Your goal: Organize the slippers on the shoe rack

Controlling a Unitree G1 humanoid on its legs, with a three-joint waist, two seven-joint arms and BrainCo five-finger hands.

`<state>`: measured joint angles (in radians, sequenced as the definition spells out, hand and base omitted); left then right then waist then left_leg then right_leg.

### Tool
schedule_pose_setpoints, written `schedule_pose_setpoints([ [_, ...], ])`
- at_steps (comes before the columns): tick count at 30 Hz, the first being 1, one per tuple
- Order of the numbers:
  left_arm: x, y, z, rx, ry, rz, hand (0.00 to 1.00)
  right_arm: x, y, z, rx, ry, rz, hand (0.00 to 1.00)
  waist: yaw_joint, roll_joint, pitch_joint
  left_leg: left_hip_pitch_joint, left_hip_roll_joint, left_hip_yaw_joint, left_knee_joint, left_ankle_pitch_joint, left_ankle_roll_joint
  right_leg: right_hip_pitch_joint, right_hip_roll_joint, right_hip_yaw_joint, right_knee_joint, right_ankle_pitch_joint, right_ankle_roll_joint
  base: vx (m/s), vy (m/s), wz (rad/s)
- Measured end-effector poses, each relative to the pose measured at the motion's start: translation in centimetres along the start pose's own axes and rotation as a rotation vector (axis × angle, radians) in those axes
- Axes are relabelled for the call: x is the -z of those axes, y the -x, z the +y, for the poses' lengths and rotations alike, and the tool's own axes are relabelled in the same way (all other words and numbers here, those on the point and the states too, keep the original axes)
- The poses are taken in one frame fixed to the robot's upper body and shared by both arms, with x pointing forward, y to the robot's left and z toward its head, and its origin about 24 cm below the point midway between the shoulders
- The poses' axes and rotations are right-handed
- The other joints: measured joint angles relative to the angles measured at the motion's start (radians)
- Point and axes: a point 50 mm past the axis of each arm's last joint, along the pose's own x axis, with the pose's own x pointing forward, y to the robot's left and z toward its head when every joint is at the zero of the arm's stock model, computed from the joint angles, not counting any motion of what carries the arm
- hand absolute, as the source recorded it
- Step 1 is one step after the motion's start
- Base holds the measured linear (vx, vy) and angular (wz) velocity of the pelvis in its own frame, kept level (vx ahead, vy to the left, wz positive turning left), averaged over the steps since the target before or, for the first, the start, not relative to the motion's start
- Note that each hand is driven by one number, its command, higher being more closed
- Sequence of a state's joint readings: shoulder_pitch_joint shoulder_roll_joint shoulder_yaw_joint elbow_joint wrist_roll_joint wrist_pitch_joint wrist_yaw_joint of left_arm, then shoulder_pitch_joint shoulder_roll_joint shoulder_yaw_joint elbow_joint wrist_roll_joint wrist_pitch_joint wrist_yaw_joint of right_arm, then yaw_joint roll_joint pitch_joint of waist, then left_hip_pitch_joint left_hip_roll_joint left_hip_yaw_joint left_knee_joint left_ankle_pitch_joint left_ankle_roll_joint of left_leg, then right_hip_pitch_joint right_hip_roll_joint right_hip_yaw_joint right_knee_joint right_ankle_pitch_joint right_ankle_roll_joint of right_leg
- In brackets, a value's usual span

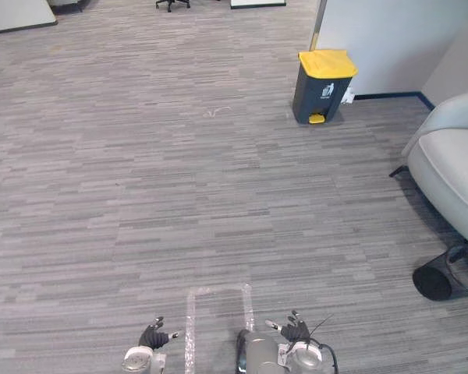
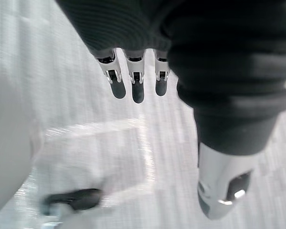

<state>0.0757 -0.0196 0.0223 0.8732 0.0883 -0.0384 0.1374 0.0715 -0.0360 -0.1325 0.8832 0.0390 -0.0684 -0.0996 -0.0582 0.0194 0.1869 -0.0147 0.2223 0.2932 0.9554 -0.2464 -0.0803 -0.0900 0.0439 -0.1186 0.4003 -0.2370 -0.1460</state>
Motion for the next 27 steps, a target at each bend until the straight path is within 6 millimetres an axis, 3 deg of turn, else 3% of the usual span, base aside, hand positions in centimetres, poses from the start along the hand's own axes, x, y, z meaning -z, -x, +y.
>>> schedule_pose_setpoints([
  [4,-0.6,0.1,-1.2,0.031,0.022,-0.019,0.00,0.7,0.3,0.5,-0.013,-0.004,0.023,0.00,0.012,-0.027,-0.010,-0.081,-0.027,-0.033,-0.150,-0.043,0.005,0.094,0.007,0.147,-0.067,0.003,0.014,0.36,0.062,-1.16],
  [7,-0.6,0.1,-1.2,0.031,0.024,-0.017,0.00,0.4,0.1,0.8,-0.015,-0.005,0.016,0.00,0.023,-0.031,-0.016,-0.119,-0.141,-0.275,-0.462,-0.050,-0.006,0.095,0.007,0.296,-0.071,-0.007,0.069,0.28,0.204,-1.40],
  [8,-0.5,0.1,-1.3,0.036,0.021,-0.014,0.00,0.4,0.1,0.6,-0.011,-0.003,0.018,0.00,0.025,-0.026,-0.019,-0.120,-0.168,-0.362,-0.546,-0.029,-0.018,0.094,0.008,0.330,-0.068,-0.010,0.097,0.24,0.277,-1.23],
  [9,-0.1,0.1,-1.5,0.040,0.018,0.001,0.00,0.5,0.1,0.2,0.000,0.004,0.019,0.00,0.025,-0.005,-0.031,-0.110,-0.174,-0.444,-0.678,0.089,-0.019,0.095,0.020,0.371,-0.065,-0.023,0.125,0.25,0.316,-1.35],
  [10,0.0,0.0,-1.4,0.040,0.009,0.011,0.00,0.7,0.1,-0.1,0.009,0.010,0.028,0.00,0.024,0.006,-0.040,-0.105,-0.164,-0.447,-0.693,0.133,-0.043,0.102,0.033,0.415,-0.065,-0.037,0.149,0.25,0.321,-1.15],
  [11,0.0,-0.1,-1.0,0.027,0.012,0.016,0.00,0.8,0.2,-0.1,0.008,0.011,0.033,0.00,0.024,-0.008,-0.045,-0.094,-0.167,-0.425,-0.692,0.133,-0.042,0.109,0.021,0.434,-0.067,-0.031,0.161,0.23,0.324,-1.10],
  [12,0.0,-0.2,-0.5,0.015,0.008,0.011,0.00,1.3,0.4,0.4,-0.002,0.001,0.044,0.00,0.034,-0.024,-0.054,-0.063,-0.163,-0.368,-0.721,0.124,-0.028,0.109,0.006,0.472,-0.083,-0.014,0.194,0.18,0.295,-1.09],
  [14,0.5,-0.1,0.2,0.001,-0.006,0.023,0.00,1.7,0.6,1.3,-0.021,-0.012,0.057,0.00,0.048,-0.059,-0.073,-0.032,-0.170,-0.270,-0.755,0.119,-0.014,0.099,-0.016,0.544,-0.114,-0.004,0.208,0.11,0.272,-1.28],
  [16,0.6,-0.1,0.2,0.005,-0.017,0.028,0.00,1.7,0.7,1.8,-0.038,-0.010,0.057,0.00,0.051,-0.074,-0.079,-0.010,-0.175,-0.207,-0.778,0.118,-0.001,0.081,-0.025,0.581,-0.107,0.003,0.221,0.02,0.153,-1.03],
  [18,0.5,-0.2,-0.1,0.013,-0.017,0.025,0.00,1.4,0.6,1.9,-0.041,-0.010,0.047,0.00,0.051,-0.067,-0.072,0.007,-0.165,-0.145,-0.776,0.109,0.015,0.048,-0.023,0.556,-0.069,0.011,0.236,-0.01,0.092,-1.03],
  [19,0.3,-0.2,-0.3,0.015,-0.015,0.021,0.00,1.0,0.5,2.1,-0.046,-0.012,0.036,0.00,0.062,-0.057,-0.061,0.024,-0.150,-0.091,-0.776,0.106,0.019,0.009,-0.030,0.455,-0.025,0.019,0.254,-0.05,0.024,-1.07],
  [20,0.3,-0.2,-0.3,0.016,-0.015,0.022,0.00,0.8,0.5,2.3,-0.051,-0.016,0.027,0.00,0.060,-0.058,-0.059,0.035,-0.149,-0.050,-0.777,0.105,0.021,-0.022,-0.071,0.303,0.016,0.007,0.250,-0.06,0.004,-1.00],
  [21,0.3,-0.2,-0.3,0.016,-0.015,0.022,0.00,0.8,0.5,2.3,-0.052,-0.016,0.025,0.00,0.060,-0.058,-0.059,0.038,-0.149,-0.036,-0.776,0.102,0.026,-0.028,-0.095,0.236,0.031,0.000,0.241,-0.11,-0.044,-0.79],
  [22,0.4,-0.2,-0.3,0.016,-0.014,0.023,0.00,0.9,0.5,2.3,-0.054,-0.016,0.025,0.00,0.059,-0.059,-0.059,0.043,-0.146,-0.001,-0.777,0.097,0.028,-0.028,-0.155,0.095,0.069,-0.025,0.211,-0.09,-0.100,-0.73],
  [23,0.4,-0.2,-0.3,0.015,-0.014,0.024,0.00,1.0,0.5,2.3,-0.055,-0.017,0.029,0.00,0.059,-0.062,-0.061,0.054,-0.144,0.027,-0.774,0.093,0.022,-0.021,-0.202,0.022,0.089,-0.048,0.196,-0.08,-0.096,-0.74],
  [24,0.4,-0.2,-0.2,0.015,-0.014,0.025,0.00,1.1,0.5,2.3,-0.054,-0.019,0.033,0.00,0.059,-0.070,-0.064,0.061,-0.147,0.035,-0.764,0.089,0.015,-0.015,-0.221,-0.004,0.072,-0.060,0.195,-0.02,-0.171,-0.62],
  [25,0.5,-0.2,-0.4,0.020,-0.016,0.030,0.00,0.9,0.4,1.9,-0.043,-0.019,0.028,0.00,0.050,-0.064,-0.055,0.069,-0.146,0.033,-0.752,0.084,0.012,-0.013,-0.191,-0.017,0.047,-0.046,0.175,-0.02,-0.143,-0.40],
  [26,0.5,-0.2,-0.6,0.028,-0.015,0.031,0.00,1.0,0.3,1.4,-0.033,-0.011,0.030,0.00,0.047,-0.055,-0.059,0.068,-0.148,0.021,-0.758,0.082,0.012,-0.010,-0.175,-0.008,0.029,-0.032,0.173,-0.01,-0.148,-0.73],
  [27,1.3,0.2,-1.4,0.043,0.003,0.059,0.00,0.6,-0.2,-0.1,-0.002,0.023,0.037,0.00,0.071,0.028,-0.082,0.068,-0.137,-0.027,-0.822,0.082,0.031,0.023,-0.115,0.001,-0.087,0.012,0.157,0.02,-0.046,-0.90],
])
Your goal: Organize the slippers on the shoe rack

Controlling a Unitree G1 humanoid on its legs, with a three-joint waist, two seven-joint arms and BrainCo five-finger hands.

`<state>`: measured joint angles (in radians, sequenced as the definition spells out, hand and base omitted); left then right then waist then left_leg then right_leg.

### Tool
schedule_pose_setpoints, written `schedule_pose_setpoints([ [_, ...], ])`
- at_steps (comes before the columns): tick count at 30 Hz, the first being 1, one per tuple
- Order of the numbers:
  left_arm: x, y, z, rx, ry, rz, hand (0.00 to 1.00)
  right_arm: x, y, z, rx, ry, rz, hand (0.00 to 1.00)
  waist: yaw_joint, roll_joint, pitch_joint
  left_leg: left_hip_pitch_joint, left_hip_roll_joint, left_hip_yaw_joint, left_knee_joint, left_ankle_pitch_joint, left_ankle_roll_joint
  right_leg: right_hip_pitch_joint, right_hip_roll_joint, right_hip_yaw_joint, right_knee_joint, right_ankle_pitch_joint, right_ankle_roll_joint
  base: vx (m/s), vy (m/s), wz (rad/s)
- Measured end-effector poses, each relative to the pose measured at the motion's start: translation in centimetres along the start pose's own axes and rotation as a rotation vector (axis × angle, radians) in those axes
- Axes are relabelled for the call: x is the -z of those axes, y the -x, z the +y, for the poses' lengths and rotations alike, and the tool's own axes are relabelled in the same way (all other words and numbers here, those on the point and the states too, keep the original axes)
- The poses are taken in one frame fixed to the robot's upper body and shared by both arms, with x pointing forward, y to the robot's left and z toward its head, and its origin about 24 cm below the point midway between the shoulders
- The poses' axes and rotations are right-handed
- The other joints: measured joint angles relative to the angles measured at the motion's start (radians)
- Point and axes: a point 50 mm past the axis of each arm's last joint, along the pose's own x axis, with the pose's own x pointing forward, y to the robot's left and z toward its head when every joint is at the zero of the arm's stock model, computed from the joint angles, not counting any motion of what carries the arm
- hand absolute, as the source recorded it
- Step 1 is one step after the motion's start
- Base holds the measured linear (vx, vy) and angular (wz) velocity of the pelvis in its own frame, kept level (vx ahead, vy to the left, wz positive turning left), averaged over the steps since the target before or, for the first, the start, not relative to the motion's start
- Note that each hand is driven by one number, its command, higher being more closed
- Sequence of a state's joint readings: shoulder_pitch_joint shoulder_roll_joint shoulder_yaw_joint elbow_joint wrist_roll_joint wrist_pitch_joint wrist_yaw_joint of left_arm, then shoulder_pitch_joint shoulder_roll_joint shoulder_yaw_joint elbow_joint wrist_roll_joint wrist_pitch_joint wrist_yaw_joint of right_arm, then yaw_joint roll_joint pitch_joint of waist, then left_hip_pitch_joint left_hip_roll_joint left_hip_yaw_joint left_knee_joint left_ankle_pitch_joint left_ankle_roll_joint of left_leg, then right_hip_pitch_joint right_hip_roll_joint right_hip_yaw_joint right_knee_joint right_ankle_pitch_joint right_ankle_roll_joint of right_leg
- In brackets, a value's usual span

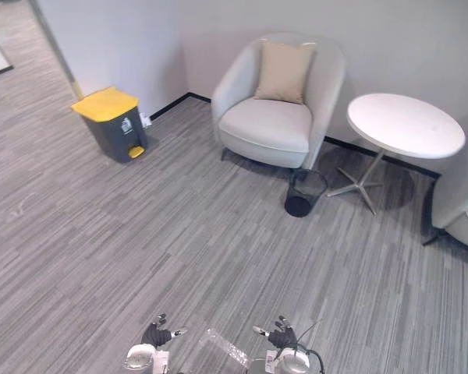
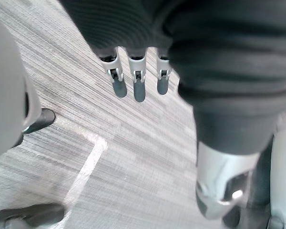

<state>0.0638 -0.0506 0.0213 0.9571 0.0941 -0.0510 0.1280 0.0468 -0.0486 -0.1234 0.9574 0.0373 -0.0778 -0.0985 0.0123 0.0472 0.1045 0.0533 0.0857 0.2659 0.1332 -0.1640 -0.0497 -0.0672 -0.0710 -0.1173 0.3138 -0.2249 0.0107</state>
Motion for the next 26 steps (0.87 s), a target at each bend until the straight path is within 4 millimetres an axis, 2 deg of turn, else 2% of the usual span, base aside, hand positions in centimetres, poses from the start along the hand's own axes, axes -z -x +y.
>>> schedule_pose_setpoints([
  [1,-0.1,0.0,0.1,-0.004,0.004,-0.006,0.00,0.4,0.0,-0.4,0.017,-0.015,0.024,0.00,-0.002,-0.003,-0.002,0.019,0.014,0.039,-0.023,0.024,-0.007,-0.013,-0.046,-0.105,0.071,-0.037,-0.047,0.04,-0.038,-1.08],
  [2,-0.8,-0.3,1.4,-0.031,-0.024,-0.034,0.00,0.9,0.0,-0.3,0.018,-0.015,0.046,0.00,-0.007,-0.064,0.000,0.021,-0.013,0.077,-0.013,0.033,-0.020,0.001,-0.130,-0.191,0.074,-0.053,0.036,0.02,-0.145,-0.91],
  [3,-0.8,-0.4,1.9,-0.042,-0.036,-0.024,0.00,1.5,0.1,0.0,0.010,-0.012,0.075,0.00,-0.006,-0.055,0.010,0.015,0.016,0.086,0.010,0.032,-0.026,0.003,-0.080,-0.160,0.039,-0.018,0.030,0.00,-0.169,-0.73],
  [5,-0.5,-0.4,2.3,-0.048,-0.043,-0.014,0.00,1.6,0.2,-0.4,0.018,-0.008,0.078,0.00,-0.004,-0.045,0.017,0.005,0.064,0.112,0.075,0.031,-0.028,0.038,-0.031,-0.122,-0.036,0.016,0.001,0.01,-0.163,-0.74],
  [8,-0.6,-0.5,2.0,-0.038,-0.054,-0.009,0.00,1.9,0.3,-1.1,0.042,-0.014,0.079,0.00,-0.016,-0.040,0.023,-0.009,0.104,0.106,0.195,0.031,-0.027,0.054,0.000,-0.068,-0.051,0.029,-0.013,-0.02,-0.144,-0.66],
  [10,-0.8,-0.5,1.2,-0.017,-0.048,-0.014,0.00,1.8,0.3,-1.6,0.056,-0.006,0.076,0.00,-0.015,-0.030,0.022,-0.012,0.109,0.072,0.208,0.031,-0.027,0.054,0.018,-0.034,-0.058,0.037,-0.018,-0.04,-0.092,-0.46],
  [12,-1.0,-0.5,0.5,-0.003,-0.034,-0.019,0.00,1.7,0.2,-2.1,0.068,-0.001,0.074,0.00,-0.014,-0.019,0.028,-0.016,0.087,-0.019,0.194,0.024,-0.031,0.053,0.022,-0.010,-0.068,0.048,-0.024,-0.02,-0.019,-0.45],
  [13,-0.9,-0.4,0.3,0.001,-0.028,-0.019,0.00,1.7,0.2,-2.2,0.076,-0.005,0.079,0.00,-0.012,-0.015,0.029,-0.002,0.032,-0.145,0.129,0.012,-0.041,0.049,0.022,0.024,-0.088,0.069,-0.016,-0.04,0.044,-0.46],
  [14,-0.9,-0.4,0.3,0.002,-0.031,-0.020,0.00,1.8,0.2,-2.2,0.077,-0.006,0.081,0.00,-0.011,-0.015,0.029,0.006,0.020,-0.165,0.106,0.012,-0.040,0.049,0.025,0.034,-0.095,0.075,-0.015,-0.04,0.069,-0.71],
  [15,-0.8,-0.4,0.3,0.006,-0.038,-0.019,0.00,1.7,0.1,-2.3,0.083,-0.012,0.082,0.00,-0.011,-0.003,0.031,0.030,0.004,-0.197,0.040,0.017,-0.031,0.051,0.047,0.064,-0.113,0.092,-0.009,-0.02,0.062,-0.61],
  [17,-0.7,-0.5,0.5,0.002,-0.042,-0.010,0.00,1.7,0.1,-2.3,0.086,-0.022,0.084,0.00,-0.011,0.014,0.027,0.053,0.024,-0.187,-0.001,-0.022,-0.035,0.053,0.078,0.102,-0.159,0.130,-0.006,-0.04,0.134,-0.64],
  [20,-0.7,-0.5,0.9,-0.007,-0.050,-0.006,0.00,2.0,0.2,-1.7,0.078,-0.039,0.093,0.00,-0.009,-0.005,0.030,0.054,0.013,-0.135,-0.017,-0.025,-0.026,0.077,0.069,0.143,-0.261,0.205,0.004,-0.07,0.161,-0.49],
  [22,-0.4,-0.5,1.5,-0.017,-0.060,0.006,0.00,2.2,0.3,-1.5,0.074,-0.045,0.099,0.00,-0.013,-0.015,0.023,0.062,0.000,-0.122,-0.031,-0.020,-0.020,0.091,0.059,0.150,-0.300,0.222,0.015,-0.02,0.112,-0.23],
  [26,0.0,-0.5,1.8,-0.024,-0.067,0.017,0.00,2.8,0.5,-1.6,0.081,-0.055,0.114,0.00,-0.015,-0.013,0.001,0.072,-0.013,-0.127,-0.046,-0.017,-0.016,0.120,0.049,0.147,-0.354,0.243,0.024,0.04,0.060,0.03],
])
